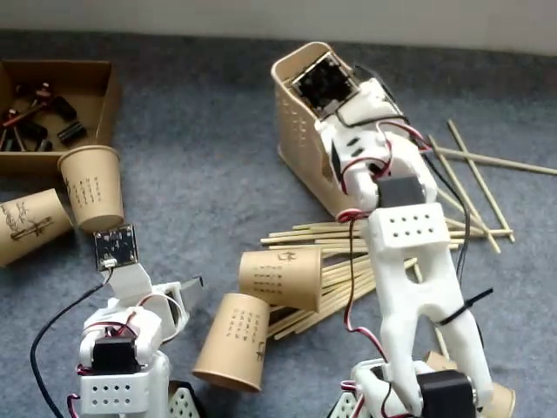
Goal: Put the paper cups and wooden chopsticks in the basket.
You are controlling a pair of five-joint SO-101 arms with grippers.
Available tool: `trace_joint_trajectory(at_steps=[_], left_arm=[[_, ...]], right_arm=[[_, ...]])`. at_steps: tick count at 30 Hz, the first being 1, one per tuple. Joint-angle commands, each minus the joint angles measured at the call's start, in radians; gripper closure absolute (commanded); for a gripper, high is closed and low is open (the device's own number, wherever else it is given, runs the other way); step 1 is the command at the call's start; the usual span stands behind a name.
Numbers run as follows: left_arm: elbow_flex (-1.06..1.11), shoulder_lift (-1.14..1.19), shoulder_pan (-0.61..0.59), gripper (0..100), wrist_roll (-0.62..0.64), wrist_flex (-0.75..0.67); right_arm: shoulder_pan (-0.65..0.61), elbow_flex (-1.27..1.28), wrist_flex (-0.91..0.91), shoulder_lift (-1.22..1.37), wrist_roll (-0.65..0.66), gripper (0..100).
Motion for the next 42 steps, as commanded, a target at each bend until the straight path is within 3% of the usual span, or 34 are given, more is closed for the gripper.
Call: trace_joint_trajectory(at_steps=[1, 6, 12, 16, 20, 34, 42], left_arm=[[0.019, -0.018, -0.008, 70, 0.000, 0.003], [0.019, -0.018, -0.008, 70, 0.000, 0.003], [0.019, -0.018, -0.008, 70, 0.000, 0.003], [0.019, -0.018, -0.008, 70, 0.000, 0.003], [0.019, -0.018, -0.008, 70, 0.000, 0.003], [0.019, -0.018, -0.008, 70, 0.000, 0.003], [0.019, -0.018, -0.008, 70, 0.000, 0.003]], right_arm=[[0.005, -0.085, 0.150, -0.088, -0.084, 84.9], [-0.015, -0.159, 0.372, -0.134, -0.167, 84.9], [-0.061, -0.216, 0.578, -0.128, -0.173, 84.9], [-0.085, -0.214, 0.582, -0.117, -0.176, 84.9], [-0.088, -0.220, 0.588, -0.044, -0.259, 84.9], [-0.059, -0.409, 0.587, 0.248, -0.258, 84.9], [-0.065, -0.423, 0.590, 0.337, -0.127, 88.1]])
